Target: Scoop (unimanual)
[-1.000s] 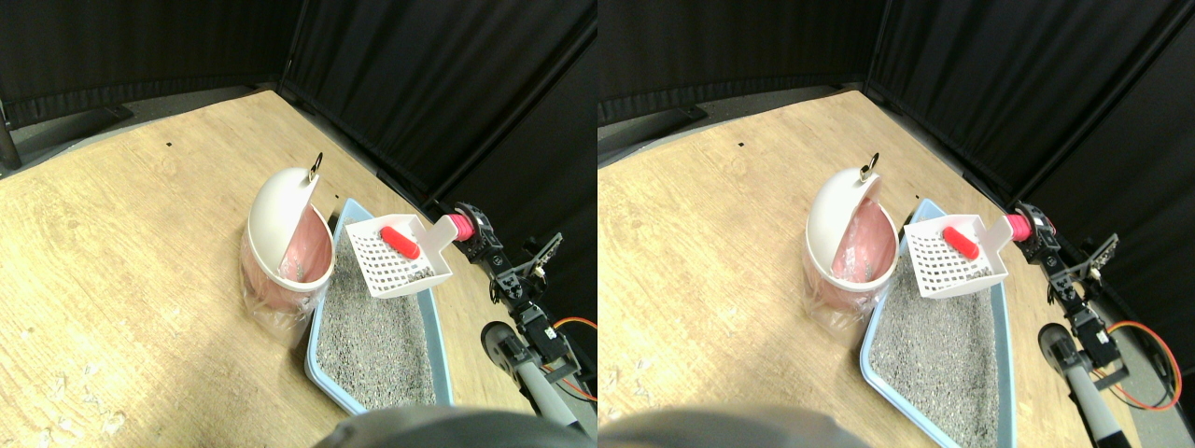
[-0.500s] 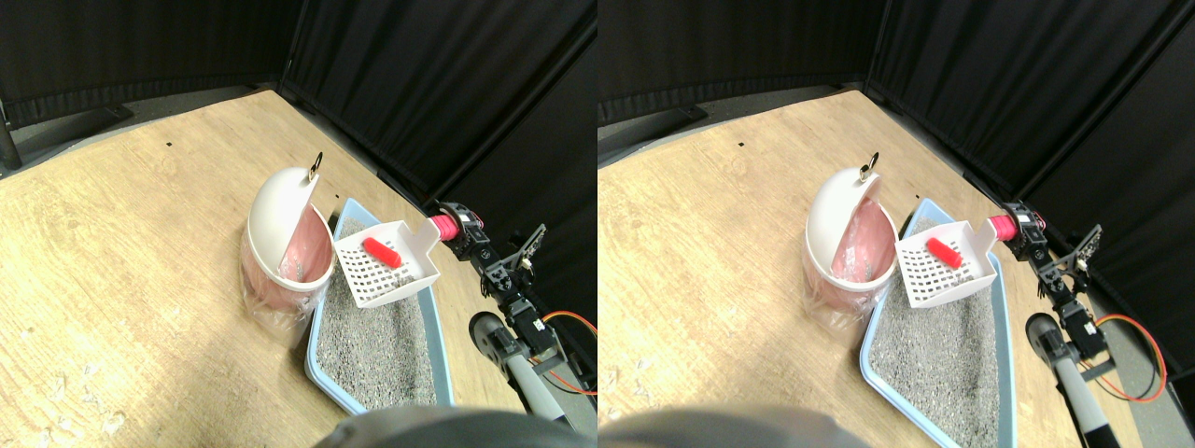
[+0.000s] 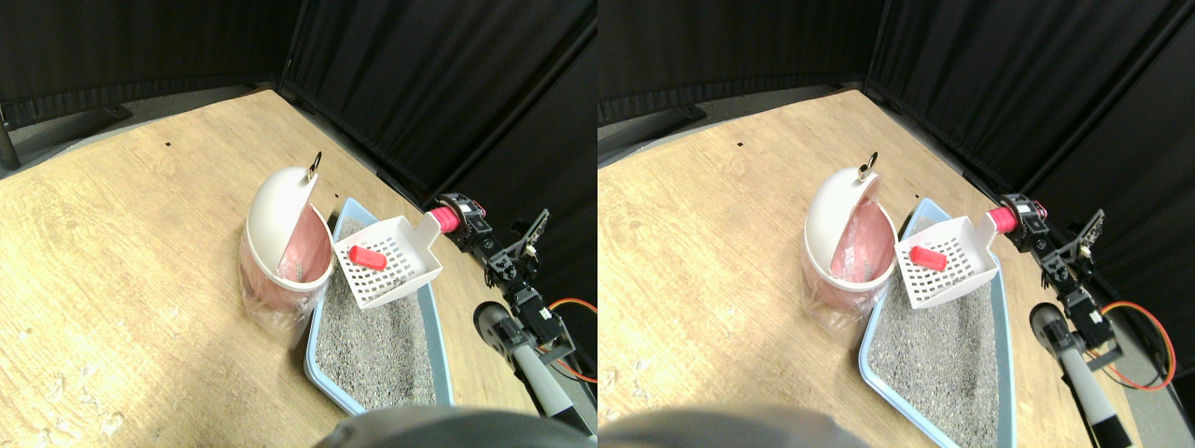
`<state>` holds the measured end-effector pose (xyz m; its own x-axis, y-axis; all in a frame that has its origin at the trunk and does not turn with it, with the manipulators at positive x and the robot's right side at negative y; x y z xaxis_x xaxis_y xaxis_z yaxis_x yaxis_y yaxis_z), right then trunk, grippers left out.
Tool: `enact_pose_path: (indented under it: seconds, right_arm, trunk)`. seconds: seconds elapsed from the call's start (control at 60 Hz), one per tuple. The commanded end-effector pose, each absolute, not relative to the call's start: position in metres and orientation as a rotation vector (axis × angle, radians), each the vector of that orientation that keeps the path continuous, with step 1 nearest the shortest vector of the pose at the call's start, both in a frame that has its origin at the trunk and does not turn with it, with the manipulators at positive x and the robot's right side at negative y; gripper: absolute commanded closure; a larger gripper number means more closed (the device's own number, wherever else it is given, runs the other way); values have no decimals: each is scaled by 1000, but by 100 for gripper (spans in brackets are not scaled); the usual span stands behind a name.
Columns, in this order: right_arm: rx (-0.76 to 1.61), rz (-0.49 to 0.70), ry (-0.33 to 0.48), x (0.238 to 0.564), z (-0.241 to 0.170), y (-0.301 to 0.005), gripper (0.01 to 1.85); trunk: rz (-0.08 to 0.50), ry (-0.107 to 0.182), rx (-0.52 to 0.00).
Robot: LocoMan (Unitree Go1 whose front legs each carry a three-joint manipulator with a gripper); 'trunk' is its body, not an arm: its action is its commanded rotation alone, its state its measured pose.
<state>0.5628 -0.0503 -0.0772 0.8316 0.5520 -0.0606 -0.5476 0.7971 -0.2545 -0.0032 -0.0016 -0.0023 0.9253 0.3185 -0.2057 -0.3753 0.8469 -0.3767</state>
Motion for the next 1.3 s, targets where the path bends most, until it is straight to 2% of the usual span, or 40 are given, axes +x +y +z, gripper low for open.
enact_pose_path:
  seconds: [0.017,0.35,0.533,0.817,0.883,1.083,1.117,1.25,1.283,1.3]
  right_arm:
    - [-256,606,-65,562,-66,-43,181]
    - [-305,591,-26,562,-48,-34,181]
    - [-342,546,1,562,-50,-28,181]
    - [-385,581,1,567,-57,-24,181]
    - [-388,595,-12,569,-58,-23,167]
    - [-419,598,-22,573,-62,-21,171]
    - [-424,597,-20,573,-62,-21,177]
    - [-452,617,-8,574,-61,-19,163]
    - [-448,628,-5,574,-60,-18,181]
    - [-456,622,0,574,-59,-17,181]
  trunk:
    - [382,124,-446]
    - [376,126,-447]
    - [375,130,-447]
    - [375,135,-450]
    - [375,137,-451]
    - [379,142,-454]
    - [379,142,-454]
    - [377,146,-455]
    - [378,144,-455]
    - [378,144,-455]
